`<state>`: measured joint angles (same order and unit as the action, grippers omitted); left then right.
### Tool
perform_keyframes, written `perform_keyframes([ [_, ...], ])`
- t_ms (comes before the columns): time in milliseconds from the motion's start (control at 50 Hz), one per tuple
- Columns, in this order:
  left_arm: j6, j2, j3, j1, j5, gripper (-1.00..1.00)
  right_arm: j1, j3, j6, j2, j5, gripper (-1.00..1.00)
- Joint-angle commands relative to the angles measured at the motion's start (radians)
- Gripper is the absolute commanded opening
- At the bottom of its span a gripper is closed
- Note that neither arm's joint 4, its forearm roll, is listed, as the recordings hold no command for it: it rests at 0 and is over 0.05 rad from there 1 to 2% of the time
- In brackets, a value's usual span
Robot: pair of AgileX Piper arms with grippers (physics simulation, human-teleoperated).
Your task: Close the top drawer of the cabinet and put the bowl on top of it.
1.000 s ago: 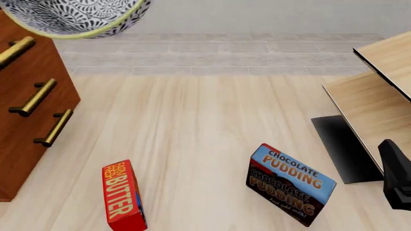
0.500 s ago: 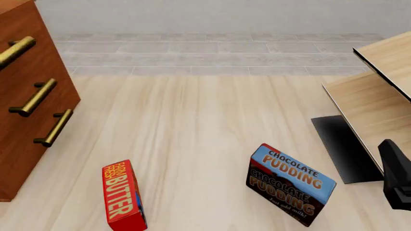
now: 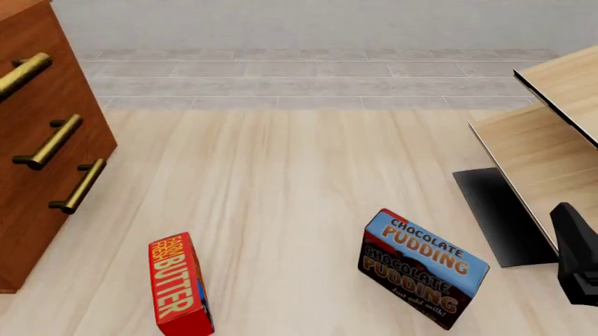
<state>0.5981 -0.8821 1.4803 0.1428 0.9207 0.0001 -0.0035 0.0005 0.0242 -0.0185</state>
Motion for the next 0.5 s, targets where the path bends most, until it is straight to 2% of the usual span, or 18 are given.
perform_keyframes([
  [20, -0.001, 0.012, 0.033, -0.050, 0.024, -1.00, 0.000, 0.000, 0.000, -0.007, 0.006, 1.00],
  [160, 0.020, 0.014, 0.066, -0.086, 0.047, -1.00, 0.000, 0.000, 0.000, -0.007, 0.006, 1.00],
  [500, 0.038, 0.039, 0.035, -0.156, 0.036, -1.00, 0.000, 0.000, 0.000, -0.007, 0.006, 1.00],
])
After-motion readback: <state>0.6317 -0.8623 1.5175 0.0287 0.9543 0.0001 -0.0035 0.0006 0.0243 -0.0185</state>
